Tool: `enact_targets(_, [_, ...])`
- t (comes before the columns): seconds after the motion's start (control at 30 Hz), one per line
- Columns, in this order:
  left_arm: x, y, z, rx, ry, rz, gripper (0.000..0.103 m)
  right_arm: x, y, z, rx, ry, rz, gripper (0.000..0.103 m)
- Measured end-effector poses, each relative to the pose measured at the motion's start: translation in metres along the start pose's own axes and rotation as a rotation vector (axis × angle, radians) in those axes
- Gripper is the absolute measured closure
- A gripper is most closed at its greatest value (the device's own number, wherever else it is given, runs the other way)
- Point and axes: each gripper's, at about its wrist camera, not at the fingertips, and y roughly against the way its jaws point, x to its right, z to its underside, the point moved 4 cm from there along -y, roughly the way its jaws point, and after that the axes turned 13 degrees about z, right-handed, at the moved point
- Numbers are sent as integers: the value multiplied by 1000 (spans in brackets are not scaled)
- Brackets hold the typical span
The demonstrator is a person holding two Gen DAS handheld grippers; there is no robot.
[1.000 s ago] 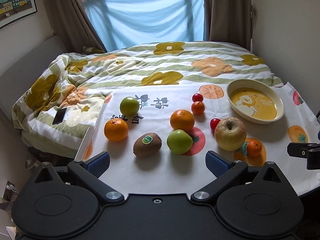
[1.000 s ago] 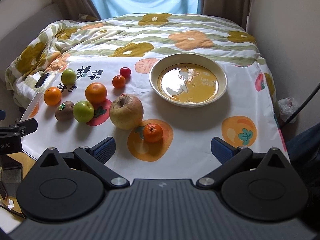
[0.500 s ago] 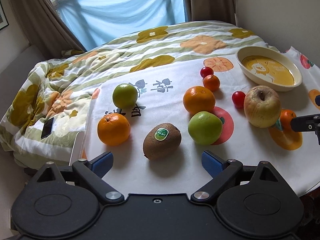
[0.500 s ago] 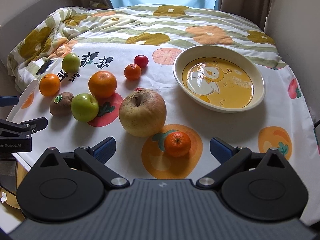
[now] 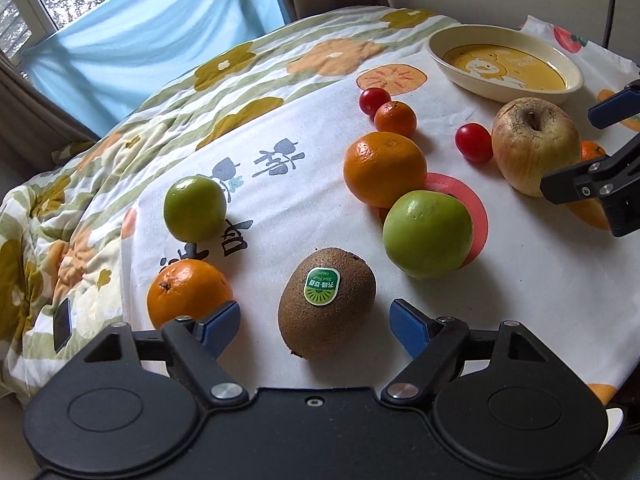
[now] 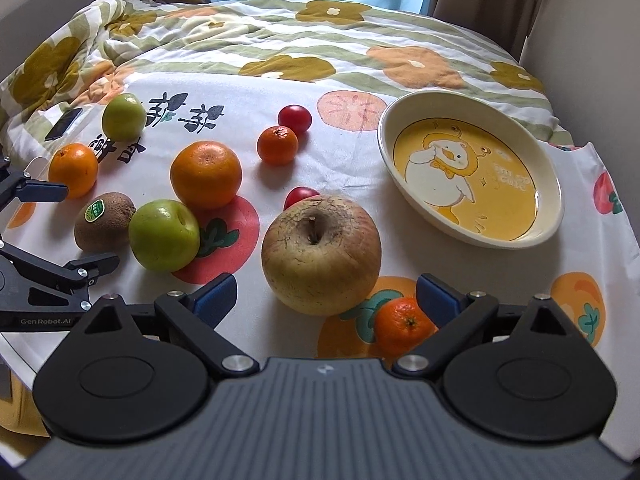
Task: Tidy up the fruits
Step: 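Grasp the brown kiwi with the left gripper while the right gripper grasps the large yellowish apple, then carry the kiwi with the left gripper while the right gripper carries the apple toward the duck bowl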
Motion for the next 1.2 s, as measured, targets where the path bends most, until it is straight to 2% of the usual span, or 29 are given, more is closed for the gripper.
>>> enact_targets(0.1, [-2, -8, -1, -12, -17, 32, 30, -4, -5, -3, -9, 0, 16, 0])
enact_targets(0.27, [-6, -13, -3, -3, -23, 77, 34, -7, -9, -5, -22, -13, 33, 0])
enact_targets(0.33, [-7, -14, -4, 2, -17, 101, 44, -8, -11, -6, -26, -17, 37, 0])
enact_targets(0.63, [-11, -11, -2, 4, -2, 120, 48, -10, -17, -9, -41, -28, 47, 4])
enact_targets(0.93, [-12, -7, 4, 3, 39, 117, 48, -12, -26, -11, -46, -35, 39, 14])
enact_targets(1.2, [-15, 6, 5, 21, 94, 104, 49, -7, -23, -6, -10, -41, 14, 15])
